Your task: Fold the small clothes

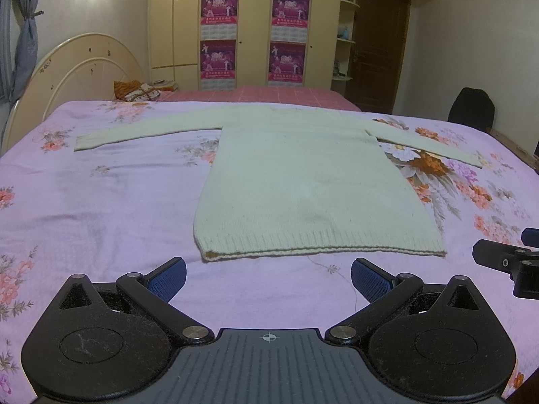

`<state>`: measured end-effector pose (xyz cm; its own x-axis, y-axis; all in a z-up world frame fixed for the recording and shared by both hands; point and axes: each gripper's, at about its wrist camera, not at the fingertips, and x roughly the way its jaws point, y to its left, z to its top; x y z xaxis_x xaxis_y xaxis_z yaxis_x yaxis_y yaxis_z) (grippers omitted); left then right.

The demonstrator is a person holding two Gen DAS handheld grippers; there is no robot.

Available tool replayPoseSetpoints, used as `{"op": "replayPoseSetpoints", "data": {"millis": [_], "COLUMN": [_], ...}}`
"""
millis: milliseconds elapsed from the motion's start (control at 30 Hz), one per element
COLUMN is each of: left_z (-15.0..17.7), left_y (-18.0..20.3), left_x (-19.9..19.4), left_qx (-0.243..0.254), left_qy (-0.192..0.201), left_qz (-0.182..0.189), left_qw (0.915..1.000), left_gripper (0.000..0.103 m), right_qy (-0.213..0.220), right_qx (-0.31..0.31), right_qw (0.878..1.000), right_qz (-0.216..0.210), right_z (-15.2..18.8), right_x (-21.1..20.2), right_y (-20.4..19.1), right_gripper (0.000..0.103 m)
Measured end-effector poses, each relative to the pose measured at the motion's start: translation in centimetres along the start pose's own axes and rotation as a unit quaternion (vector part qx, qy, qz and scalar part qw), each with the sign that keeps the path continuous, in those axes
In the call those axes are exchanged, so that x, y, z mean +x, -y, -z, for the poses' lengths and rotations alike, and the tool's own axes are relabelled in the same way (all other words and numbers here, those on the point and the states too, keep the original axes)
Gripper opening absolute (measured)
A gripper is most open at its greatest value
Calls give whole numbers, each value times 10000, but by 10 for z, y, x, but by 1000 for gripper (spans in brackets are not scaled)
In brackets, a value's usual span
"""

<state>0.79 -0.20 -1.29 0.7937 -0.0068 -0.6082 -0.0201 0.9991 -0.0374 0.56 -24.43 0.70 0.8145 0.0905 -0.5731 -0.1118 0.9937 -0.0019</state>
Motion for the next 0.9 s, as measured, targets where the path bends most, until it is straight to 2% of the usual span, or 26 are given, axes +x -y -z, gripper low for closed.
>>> {"op": "replayPoseSetpoints", "data": {"millis": [333,433,600,733,800,900], "left_z": [0,-3,-8,-21,-32,-48], "left_y": [2,6,16,13,11,3], "left_x": [2,9,21,31,43,60], "left_qx": [43,124,491,377,316,179], "left_qy": [-78,-112,-213,-250,-352,-282], "left_qz": [3,-266,-352,187,217,216], "left_qw": [10000,9995,9979,9988,9986,9992], "left_gripper": [103,103,103,103,103,103], "right_qy": [-40,-75,-149,-263,-314,-310], "right_qx": [-12,0,129,315,475,671], "right_qw": [10000,10000,9997,9987,9982,9972], "right_qz": [-32,-37,111,298,180,96], "right_z": [0,0,-2,-6,-9,-16], "right_x": [4,6,13,25,31,39], "right_y": [-1,1,11,28,40,59], "right_gripper": [102,102,102,102,102,101]}}
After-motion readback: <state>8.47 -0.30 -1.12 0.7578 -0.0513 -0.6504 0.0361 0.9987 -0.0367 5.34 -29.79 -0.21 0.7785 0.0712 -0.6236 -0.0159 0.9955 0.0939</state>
